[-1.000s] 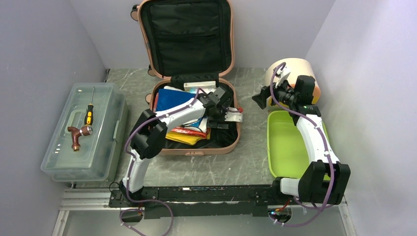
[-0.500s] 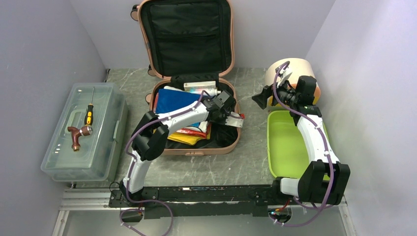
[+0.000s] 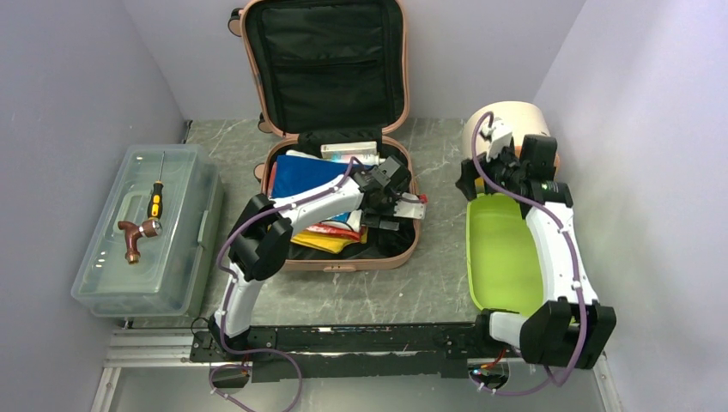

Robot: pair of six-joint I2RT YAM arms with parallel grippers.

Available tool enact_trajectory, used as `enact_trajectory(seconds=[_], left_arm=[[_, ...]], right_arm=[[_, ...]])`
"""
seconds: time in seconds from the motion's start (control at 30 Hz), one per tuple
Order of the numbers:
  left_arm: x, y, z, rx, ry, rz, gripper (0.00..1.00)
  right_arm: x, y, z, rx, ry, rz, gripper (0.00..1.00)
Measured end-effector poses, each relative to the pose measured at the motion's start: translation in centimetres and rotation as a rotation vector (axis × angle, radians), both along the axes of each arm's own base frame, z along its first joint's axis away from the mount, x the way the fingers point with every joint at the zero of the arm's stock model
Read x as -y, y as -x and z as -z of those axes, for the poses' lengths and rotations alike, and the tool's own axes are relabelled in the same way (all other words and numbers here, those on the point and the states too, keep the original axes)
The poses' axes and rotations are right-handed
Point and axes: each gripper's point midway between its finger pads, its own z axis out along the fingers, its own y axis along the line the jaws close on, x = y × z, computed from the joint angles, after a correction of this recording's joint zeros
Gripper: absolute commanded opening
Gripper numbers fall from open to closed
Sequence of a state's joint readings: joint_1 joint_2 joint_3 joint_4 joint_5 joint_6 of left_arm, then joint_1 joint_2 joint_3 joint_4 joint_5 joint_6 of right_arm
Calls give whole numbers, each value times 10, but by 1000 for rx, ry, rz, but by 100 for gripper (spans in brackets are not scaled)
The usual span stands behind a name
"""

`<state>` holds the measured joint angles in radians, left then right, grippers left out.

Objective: Open, take out, and arrange the luggage
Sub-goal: Adjust the makeup in the opened luggage, then adjust the bin at the corner of the board.

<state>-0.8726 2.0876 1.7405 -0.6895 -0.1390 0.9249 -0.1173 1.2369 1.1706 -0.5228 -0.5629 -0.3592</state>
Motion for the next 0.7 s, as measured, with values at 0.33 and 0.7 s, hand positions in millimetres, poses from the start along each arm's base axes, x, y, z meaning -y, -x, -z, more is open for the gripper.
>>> enact_trajectory(seconds=[0.33, 0.7], left_arm=[[-12, 8, -79, -70, 223, -77, 99], [-132, -5, -151, -22, 439, -306, 100]], right_arm=[[18, 83, 116, -284, 167, -3, 99], [17, 106, 188, -521, 202, -72, 41]])
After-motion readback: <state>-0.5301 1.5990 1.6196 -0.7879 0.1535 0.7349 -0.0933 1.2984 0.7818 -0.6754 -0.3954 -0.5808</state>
